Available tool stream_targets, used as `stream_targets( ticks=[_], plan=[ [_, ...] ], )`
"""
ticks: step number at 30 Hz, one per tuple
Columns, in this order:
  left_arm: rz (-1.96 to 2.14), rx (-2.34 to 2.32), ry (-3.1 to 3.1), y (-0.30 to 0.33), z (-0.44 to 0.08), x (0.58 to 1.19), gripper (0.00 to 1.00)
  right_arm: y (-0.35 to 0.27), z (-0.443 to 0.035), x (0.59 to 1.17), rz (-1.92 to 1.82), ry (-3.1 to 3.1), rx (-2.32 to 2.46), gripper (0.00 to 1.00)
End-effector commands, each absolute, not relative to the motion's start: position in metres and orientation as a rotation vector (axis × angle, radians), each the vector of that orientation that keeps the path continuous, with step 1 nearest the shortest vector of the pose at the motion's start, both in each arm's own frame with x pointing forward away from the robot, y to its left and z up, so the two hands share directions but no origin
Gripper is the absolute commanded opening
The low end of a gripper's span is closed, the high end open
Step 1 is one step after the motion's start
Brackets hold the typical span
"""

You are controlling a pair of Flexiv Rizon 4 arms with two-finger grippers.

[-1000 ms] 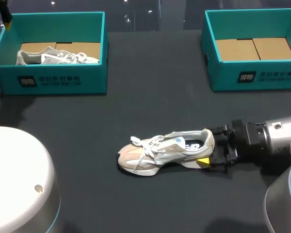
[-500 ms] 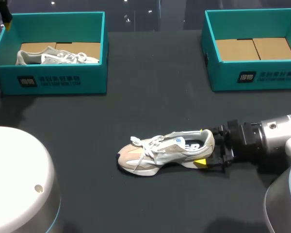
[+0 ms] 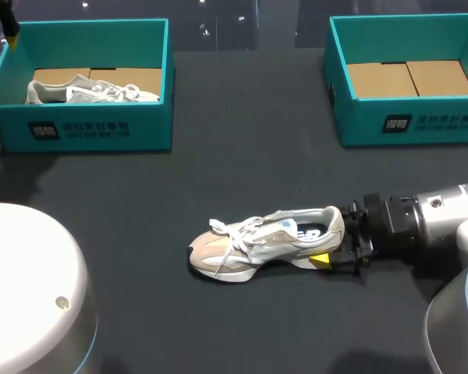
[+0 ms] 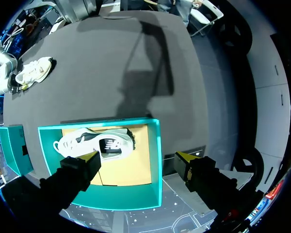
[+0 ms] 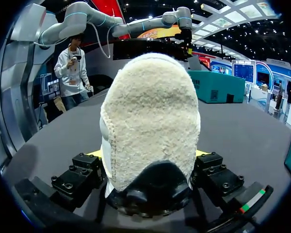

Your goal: Take the shoe out of the shoebox, open the shoe tongue, remove and reinsert the insole, then place the shoe into the shoebox

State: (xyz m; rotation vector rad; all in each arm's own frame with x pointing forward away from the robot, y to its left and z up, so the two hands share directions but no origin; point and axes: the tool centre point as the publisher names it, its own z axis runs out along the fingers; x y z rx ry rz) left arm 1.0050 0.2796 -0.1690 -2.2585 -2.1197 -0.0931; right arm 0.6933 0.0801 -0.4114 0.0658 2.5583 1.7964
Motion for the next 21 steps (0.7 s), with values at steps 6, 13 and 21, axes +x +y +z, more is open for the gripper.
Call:
stream_targets(
  ticks=[6, 13, 21],
  plan=[
    [-0.097, -2.260, -2.118, 0.2799, -0.1687, 1.0044, 1.00, 0.0802, -0.4129, 0.6929, 1.789, 2.546, 0.078, 0.00],
    [-0.097, -2.260, -2.118, 0.2799, -0.1687, 1.0044, 1.00, 0.0766, -0.4124, 0.6901, 1.765, 2.551, 0.109, 0.00],
    [-0.097, -2.260, -2.118, 0.2799, -0.1687, 1.0044, 1.00, 0.0750, -0.4118, 0.6900, 1.761, 2.550, 0.117, 0.00]
  ],
)
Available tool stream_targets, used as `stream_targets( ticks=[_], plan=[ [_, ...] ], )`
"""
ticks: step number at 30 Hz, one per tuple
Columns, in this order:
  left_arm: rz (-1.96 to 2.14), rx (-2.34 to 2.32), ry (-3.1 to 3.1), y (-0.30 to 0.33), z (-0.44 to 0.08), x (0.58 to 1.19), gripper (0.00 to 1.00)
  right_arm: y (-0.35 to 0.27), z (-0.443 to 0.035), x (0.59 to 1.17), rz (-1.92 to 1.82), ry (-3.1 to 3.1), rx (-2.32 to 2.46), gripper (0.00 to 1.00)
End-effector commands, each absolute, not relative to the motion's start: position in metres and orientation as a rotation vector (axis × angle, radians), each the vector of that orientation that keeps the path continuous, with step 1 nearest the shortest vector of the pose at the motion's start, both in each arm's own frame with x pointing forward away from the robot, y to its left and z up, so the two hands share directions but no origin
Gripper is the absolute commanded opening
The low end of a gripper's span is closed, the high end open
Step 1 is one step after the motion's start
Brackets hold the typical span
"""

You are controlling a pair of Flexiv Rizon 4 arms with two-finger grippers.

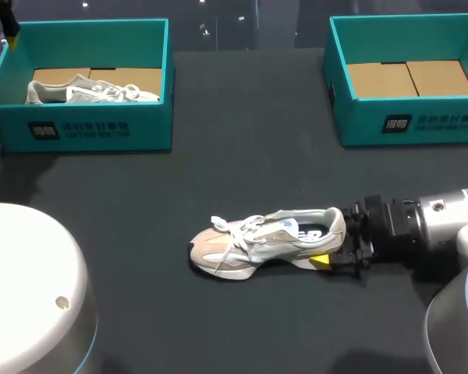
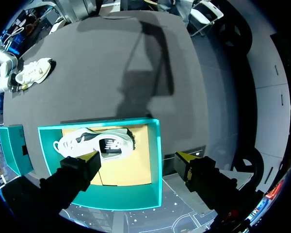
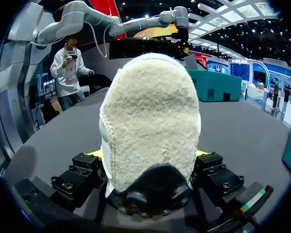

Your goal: Take the shoe out of the shoebox, open the shoe tongue, remove and reinsert the insole, then place the shoe into the shoebox

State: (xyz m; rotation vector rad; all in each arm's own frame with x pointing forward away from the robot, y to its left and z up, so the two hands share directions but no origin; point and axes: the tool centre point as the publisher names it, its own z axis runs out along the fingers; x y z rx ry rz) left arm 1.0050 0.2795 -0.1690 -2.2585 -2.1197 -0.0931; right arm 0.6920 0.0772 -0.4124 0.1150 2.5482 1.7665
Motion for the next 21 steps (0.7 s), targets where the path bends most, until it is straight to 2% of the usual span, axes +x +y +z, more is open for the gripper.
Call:
stream_targets(
  ticks=[1, 9, 21],
  plan=[
    [-0.097, -2.260, -2.118, 0.280, -0.169, 1.004, 1.00, 0.075, -0.412, 0.690, 1.761, 2.550, 0.117, 0.00],
    [-0.097, -2.260, -2.118, 0.280, -0.169, 1.004, 1.00, 0.075, -0.412, 0.690, 1.761, 2.550, 0.117, 0.00],
    [-0.116, -1.083, -2.737, 0.225, -0.167, 0.934, 1.00, 0.075, -0.412, 0.690, 1.761, 2.550, 0.117, 0.00]
  ],
)
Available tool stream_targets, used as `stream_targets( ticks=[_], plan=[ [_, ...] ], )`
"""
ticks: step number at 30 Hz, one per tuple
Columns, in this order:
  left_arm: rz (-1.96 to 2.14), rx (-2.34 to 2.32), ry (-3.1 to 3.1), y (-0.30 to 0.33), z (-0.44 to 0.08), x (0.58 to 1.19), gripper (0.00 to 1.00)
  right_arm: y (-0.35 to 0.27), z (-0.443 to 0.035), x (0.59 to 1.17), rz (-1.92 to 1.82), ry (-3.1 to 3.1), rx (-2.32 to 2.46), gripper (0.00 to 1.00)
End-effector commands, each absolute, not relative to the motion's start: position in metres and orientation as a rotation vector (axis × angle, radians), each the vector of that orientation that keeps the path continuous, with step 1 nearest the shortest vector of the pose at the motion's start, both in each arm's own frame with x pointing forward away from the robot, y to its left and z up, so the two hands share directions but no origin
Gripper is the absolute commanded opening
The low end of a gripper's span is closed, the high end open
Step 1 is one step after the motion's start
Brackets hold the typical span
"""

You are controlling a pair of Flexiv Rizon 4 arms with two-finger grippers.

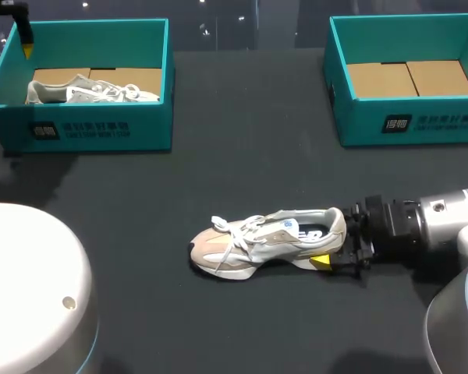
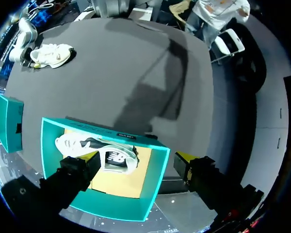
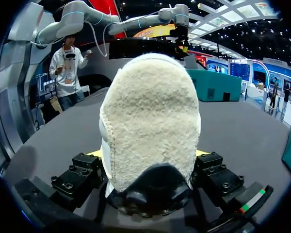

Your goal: Take the shoe out of the shoebox, open the shoe tongue, remove and reinsert the insole, then place the shoe into the shoebox

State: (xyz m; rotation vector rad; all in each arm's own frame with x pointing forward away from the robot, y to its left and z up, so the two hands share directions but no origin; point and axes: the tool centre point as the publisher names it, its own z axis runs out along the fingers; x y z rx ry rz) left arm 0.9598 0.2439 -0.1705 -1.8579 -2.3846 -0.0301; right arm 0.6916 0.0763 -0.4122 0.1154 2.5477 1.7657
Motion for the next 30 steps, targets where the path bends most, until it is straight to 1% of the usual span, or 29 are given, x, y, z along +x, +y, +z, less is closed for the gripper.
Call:
stream_targets(
  ticks=[1, 7, 10, 23, 26, 28, 30],
  plan=[
    [-0.131, -0.953, -2.791, 0.219, -0.166, 0.928, 1.00, 0.075, -0.412, 0.690, 1.761, 2.550, 0.117, 0.00],
    [0.012, -0.636, -2.933, 0.186, -0.163, 0.887, 1.00, 0.075, -0.412, 0.690, 1.761, 2.550, 0.117, 0.00],
    [0.024, -0.690, -2.919, 0.169, -0.159, 0.875, 1.00, 0.075, -0.412, 0.690, 1.761, 2.550, 0.117, 0.00],
    [0.024, -0.690, -2.919, 0.169, -0.159, 0.875, 1.00, 0.075, -0.412, 0.690, 1.761, 2.550, 0.117, 0.00],
    [0.019, -0.504, -2.977, 0.154, -0.156, 0.872, 1.00, 0.075, -0.412, 0.690, 1.761, 2.550, 0.117, 0.00],
    [-0.047, -0.285, -3.007, 0.137, -0.160, 0.867, 1.00, 0.075, -0.412, 0.690, 1.761, 2.550, 0.117, 0.00],
    [-0.093, -0.163, -2.990, 0.125, -0.164, 0.860, 1.00, 0.075, -0.412, 0.690, 1.761, 2.550, 0.117, 0.00]
  ],
)
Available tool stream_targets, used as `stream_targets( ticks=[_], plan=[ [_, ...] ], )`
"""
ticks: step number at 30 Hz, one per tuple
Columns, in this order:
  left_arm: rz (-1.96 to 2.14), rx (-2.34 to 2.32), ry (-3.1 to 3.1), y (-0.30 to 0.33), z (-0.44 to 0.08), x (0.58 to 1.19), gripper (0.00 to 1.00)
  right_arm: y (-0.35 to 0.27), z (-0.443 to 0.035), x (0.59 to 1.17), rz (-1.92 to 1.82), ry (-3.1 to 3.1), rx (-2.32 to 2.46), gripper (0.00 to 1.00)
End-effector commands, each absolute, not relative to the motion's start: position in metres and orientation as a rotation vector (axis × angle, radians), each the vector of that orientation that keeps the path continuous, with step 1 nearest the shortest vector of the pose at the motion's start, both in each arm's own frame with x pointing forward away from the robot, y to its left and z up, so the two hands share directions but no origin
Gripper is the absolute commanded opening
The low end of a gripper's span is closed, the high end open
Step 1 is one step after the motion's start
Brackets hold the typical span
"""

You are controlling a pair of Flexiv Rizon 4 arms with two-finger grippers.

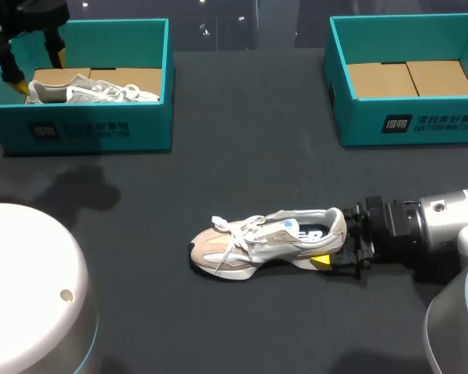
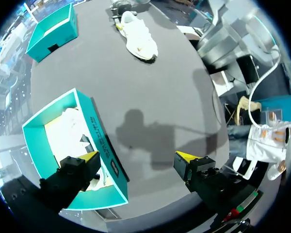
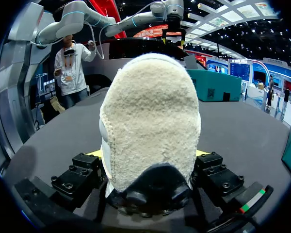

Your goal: Take the shoe out of the shoebox, open the shoe tongue, remove and reinsert the insole, then place the shoe into the shoebox

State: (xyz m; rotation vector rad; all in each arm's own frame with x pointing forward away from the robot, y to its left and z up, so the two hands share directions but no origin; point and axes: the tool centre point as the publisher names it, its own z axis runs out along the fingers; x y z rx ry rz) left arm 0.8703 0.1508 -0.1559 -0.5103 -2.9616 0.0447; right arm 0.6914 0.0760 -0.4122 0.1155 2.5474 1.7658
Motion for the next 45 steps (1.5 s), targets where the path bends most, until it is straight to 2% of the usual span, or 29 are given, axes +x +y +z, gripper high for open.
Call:
stream_targets(
  ticks=[1, 11, 25, 35, 41, 45],
  plan=[
    [-0.128, -0.065, -2.975, 0.116, -0.167, 0.856, 1.00, 0.075, -0.412, 0.690, 1.761, 2.550, 0.117, 0.00],
    [-0.279, 0.691, -2.995, 0.060, -0.188, 0.818, 1.00, 0.075, -0.412, 0.690, 1.761, 2.550, 0.117, 0.00],
    [-0.212, 0.720, -2.890, 0.055, -0.189, 0.808, 1.00, 0.075, -0.412, 0.690, 1.761, 2.550, 0.117, 0.00],
    [-0.305, 1.534, -2.620, -0.013, -0.205, 0.748, 1.00, 0.075, -0.412, 0.690, 1.761, 2.550, 0.117, 0.00],
    [-0.255, 1.858, -2.444, -0.043, -0.210, 0.722, 1.00, 0.075, -0.412, 0.690, 1.761, 2.550, 0.117, 0.00],
    [-0.255, 1.858, -2.444, -0.043, -0.210, 0.722, 1.00, 0.075, -0.412, 0.690, 1.761, 2.550, 0.117, 0.00]
  ],
)
